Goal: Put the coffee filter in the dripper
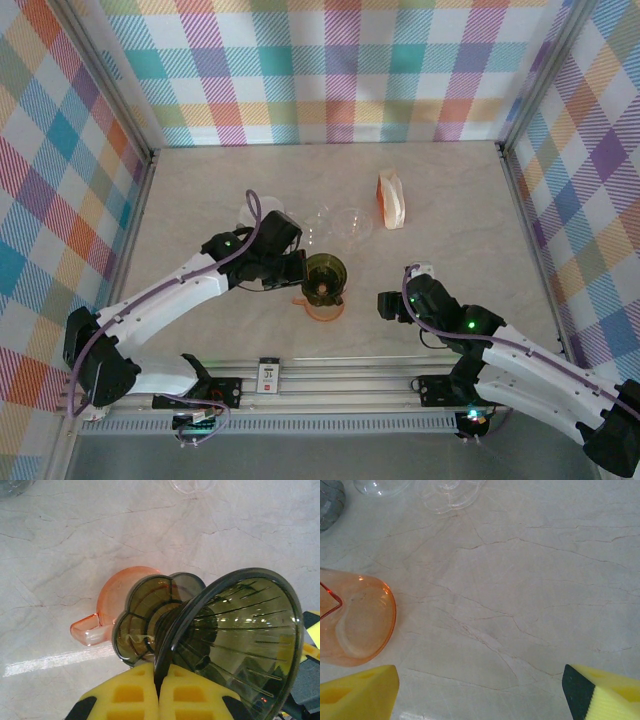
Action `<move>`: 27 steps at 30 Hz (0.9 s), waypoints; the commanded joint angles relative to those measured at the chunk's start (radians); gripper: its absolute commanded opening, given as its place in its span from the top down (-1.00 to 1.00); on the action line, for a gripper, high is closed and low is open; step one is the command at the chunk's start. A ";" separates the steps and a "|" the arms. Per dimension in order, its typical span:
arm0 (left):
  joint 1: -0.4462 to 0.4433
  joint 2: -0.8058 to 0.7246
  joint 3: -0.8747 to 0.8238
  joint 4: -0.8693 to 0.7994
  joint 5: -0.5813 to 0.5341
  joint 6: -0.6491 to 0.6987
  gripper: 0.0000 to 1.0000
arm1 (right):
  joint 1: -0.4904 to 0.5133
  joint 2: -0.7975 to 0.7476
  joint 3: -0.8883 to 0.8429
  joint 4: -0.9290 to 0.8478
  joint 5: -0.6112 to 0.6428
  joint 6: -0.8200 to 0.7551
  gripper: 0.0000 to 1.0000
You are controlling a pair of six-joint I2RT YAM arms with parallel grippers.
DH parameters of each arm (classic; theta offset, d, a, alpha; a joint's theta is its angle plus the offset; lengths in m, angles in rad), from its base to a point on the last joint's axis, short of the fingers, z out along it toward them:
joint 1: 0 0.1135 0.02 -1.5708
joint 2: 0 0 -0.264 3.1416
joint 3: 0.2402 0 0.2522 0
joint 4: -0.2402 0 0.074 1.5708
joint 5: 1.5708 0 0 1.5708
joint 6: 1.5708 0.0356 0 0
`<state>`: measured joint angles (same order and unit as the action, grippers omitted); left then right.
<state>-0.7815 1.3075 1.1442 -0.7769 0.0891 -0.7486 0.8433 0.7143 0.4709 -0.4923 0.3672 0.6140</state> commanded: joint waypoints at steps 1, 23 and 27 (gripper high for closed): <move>0.012 -0.012 -0.027 0.024 0.015 -0.020 1.00 | -0.006 0.007 0.008 -0.005 0.010 0.008 -0.73; 0.049 -0.142 -0.007 0.039 -0.049 0.001 -0.96 | -0.008 0.073 0.069 0.006 -0.028 0.000 -0.79; 0.050 -0.202 -0.011 0.052 -0.093 0.022 -1.00 | -0.062 0.199 0.174 0.009 -0.053 -0.038 -0.78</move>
<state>-0.7406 1.1526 1.1145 -0.7467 0.0452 -0.7578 0.8219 0.8524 0.5552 -0.4973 0.3408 0.6106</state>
